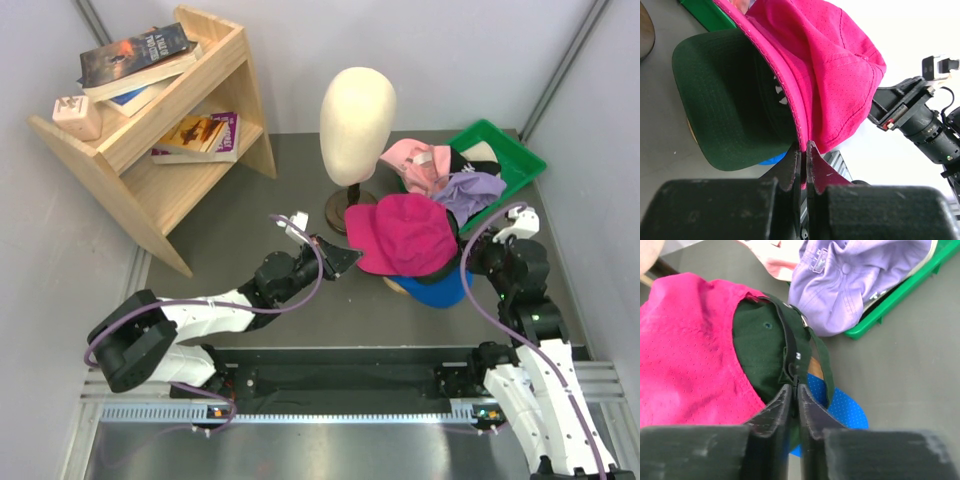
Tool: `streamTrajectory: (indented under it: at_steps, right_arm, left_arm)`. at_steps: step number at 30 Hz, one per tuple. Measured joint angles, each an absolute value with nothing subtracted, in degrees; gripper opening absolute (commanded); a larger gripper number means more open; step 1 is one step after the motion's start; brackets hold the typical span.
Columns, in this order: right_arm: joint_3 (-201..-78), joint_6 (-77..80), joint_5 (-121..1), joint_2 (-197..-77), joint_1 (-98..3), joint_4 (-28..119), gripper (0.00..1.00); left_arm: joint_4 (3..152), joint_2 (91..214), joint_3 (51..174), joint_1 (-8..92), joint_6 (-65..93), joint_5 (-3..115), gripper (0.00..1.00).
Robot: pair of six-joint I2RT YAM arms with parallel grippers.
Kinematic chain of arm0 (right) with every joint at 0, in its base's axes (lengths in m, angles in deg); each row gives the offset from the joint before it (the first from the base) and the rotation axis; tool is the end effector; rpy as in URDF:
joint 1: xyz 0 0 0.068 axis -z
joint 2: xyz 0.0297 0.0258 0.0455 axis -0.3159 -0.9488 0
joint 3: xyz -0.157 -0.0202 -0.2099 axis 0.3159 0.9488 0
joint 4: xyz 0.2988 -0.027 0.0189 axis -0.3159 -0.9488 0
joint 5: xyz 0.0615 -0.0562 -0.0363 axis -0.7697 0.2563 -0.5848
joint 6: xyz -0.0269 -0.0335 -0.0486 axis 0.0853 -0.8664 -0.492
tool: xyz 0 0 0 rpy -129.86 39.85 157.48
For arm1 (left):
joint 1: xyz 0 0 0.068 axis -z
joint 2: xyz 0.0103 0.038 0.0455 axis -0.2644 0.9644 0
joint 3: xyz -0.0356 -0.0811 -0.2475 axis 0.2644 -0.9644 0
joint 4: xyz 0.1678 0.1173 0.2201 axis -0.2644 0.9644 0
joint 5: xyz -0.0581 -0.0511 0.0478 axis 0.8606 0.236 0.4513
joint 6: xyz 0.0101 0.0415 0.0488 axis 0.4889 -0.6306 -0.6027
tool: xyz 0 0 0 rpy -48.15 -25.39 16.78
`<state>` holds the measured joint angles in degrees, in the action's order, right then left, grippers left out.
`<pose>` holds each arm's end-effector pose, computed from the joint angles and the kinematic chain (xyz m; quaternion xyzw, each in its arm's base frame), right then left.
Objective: Stack the hats
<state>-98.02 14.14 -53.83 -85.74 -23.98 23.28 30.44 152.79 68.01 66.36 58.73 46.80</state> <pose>0.1984 0.0203 0.2808 0.0915 0.8072 0.1338 0.5676 0.2003 -0.2467 0.1906 -0.0395 0.6960 -0.5768 0.4258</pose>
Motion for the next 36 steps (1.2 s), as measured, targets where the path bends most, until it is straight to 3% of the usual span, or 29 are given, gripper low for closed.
streamTrajectory:
  at_steps: [16, 36]
  right_arm:
    - [-98.05, 19.06, -48.69, -100.28, -23.85, 23.35, 0.0]
    - [-98.05, 22.53, -43.93, -98.95, -23.85, 19.59, 0.0]
  left_arm:
    - [29.71, 152.92, 68.03, 66.38, 59.73, 46.59, 0.0]
    - [17.3, 160.05, 61.49, 66.42, 71.32, 44.25, 0.0]
